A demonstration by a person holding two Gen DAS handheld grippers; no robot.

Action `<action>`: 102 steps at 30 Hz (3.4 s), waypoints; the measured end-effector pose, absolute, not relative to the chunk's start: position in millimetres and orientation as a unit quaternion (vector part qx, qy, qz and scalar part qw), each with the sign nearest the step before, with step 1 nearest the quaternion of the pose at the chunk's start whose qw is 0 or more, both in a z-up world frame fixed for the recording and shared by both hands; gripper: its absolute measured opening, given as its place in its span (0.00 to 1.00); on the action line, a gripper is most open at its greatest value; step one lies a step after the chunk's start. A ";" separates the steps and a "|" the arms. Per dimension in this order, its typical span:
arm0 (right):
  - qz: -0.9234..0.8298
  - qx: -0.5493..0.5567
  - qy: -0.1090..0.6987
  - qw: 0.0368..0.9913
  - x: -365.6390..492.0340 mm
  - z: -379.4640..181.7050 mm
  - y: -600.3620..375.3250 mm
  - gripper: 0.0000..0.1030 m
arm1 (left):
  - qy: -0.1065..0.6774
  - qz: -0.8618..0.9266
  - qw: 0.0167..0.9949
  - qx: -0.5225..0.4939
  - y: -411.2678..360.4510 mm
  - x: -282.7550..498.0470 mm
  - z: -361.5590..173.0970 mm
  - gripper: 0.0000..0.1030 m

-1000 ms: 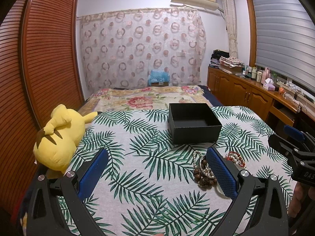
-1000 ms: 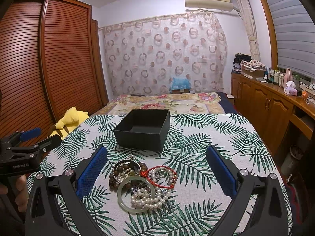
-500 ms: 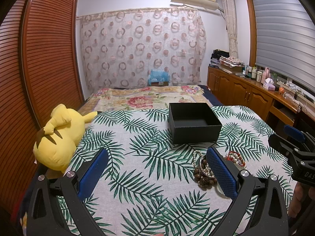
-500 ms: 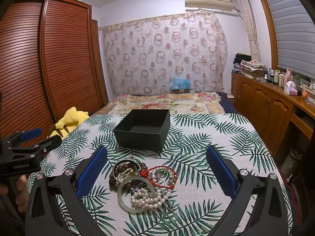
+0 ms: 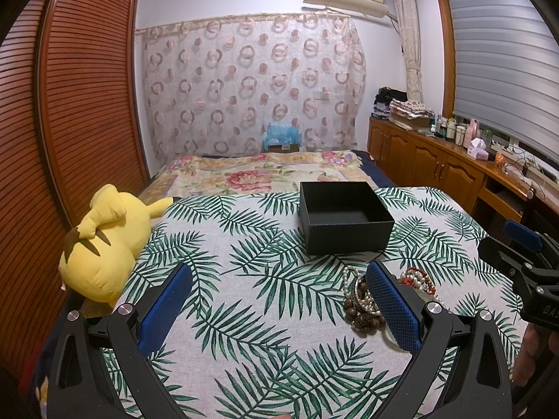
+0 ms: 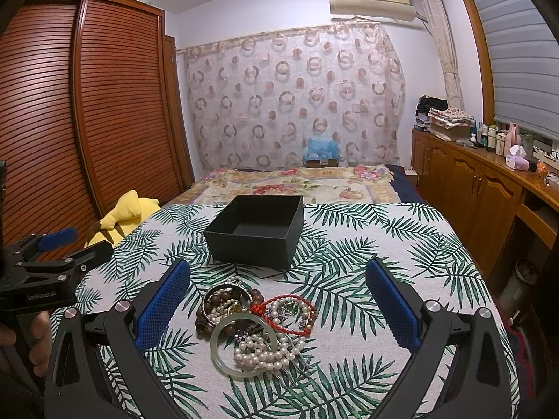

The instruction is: Organize jewelry

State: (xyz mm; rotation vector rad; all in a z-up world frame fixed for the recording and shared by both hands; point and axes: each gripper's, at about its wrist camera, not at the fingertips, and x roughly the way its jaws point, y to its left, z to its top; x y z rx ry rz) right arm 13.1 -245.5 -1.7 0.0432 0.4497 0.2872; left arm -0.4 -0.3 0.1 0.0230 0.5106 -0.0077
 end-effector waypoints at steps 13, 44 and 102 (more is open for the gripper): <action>0.143 0.022 0.223 0.964 13.1 -0.3 -247.6 0.98 | 0.254 -0.004 0.967 0.011 -0.5 -0.2 0.1 0.94; 0.138 -0.023 0.282 0.949 21.4 -50.3 -272.7 0.98 | 0.347 -0.126 0.929 0.018 -34.1 26.5 -58.6 0.93; 0.287 -0.087 0.338 0.892 50.7 -66.3 -207.2 0.52 | 0.275 -0.160 0.948 0.016 -24.4 38.7 -10.7 0.08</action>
